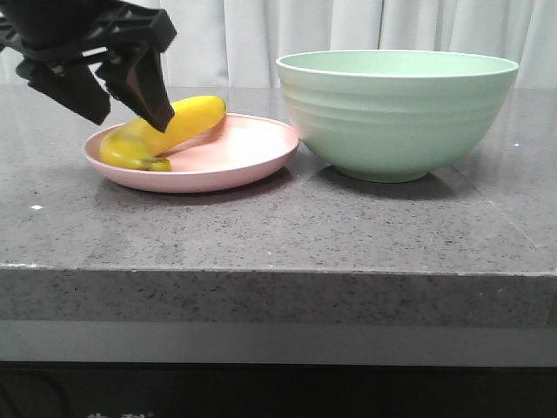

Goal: Transfer banana from pink plate to green bowl

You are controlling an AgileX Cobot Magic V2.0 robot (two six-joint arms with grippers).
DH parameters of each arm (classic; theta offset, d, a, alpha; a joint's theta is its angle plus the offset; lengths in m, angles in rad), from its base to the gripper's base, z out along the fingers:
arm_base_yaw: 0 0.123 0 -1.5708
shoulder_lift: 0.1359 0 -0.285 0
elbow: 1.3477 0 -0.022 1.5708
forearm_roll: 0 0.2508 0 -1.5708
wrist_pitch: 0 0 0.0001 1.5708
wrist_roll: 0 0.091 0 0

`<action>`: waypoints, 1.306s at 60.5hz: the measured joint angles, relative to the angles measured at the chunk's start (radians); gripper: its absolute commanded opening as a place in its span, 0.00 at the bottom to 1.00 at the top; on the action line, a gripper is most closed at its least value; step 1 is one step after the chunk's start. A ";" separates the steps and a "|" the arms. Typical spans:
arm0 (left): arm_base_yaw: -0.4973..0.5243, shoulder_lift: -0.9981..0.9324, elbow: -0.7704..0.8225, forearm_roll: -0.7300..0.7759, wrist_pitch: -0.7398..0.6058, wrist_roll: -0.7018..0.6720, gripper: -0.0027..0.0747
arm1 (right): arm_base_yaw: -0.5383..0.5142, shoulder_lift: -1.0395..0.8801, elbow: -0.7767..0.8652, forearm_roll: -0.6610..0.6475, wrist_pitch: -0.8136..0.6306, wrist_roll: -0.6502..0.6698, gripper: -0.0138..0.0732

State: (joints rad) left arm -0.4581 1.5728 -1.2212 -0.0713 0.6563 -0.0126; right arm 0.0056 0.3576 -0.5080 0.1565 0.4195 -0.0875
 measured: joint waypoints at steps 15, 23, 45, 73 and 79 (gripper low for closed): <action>0.000 0.026 0.000 -0.002 -0.040 0.000 0.61 | 0.000 0.000 0.000 -0.001 0.000 -0.001 0.86; 0.005 0.038 -0.002 -0.002 -0.049 0.000 0.61 | 0.000 0.000 0.000 -0.002 0.002 -0.001 0.86; 0.012 0.095 -0.004 0.000 -0.057 0.000 0.70 | 0.000 0.000 0.000 -0.002 0.006 -0.001 0.86; 0.012 0.097 -0.004 -0.001 -0.079 0.000 0.34 | 0.000 0.000 0.000 -0.002 0.008 -0.001 0.86; 0.012 0.097 -0.004 -0.001 -0.091 0.001 0.30 | 0.000 0.000 0.000 -0.002 0.008 -0.001 0.86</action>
State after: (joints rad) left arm -0.4459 1.6694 -1.2250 -0.0725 0.5656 -0.0119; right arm 0.0056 0.3576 -0.5080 0.1544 0.4272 -0.0890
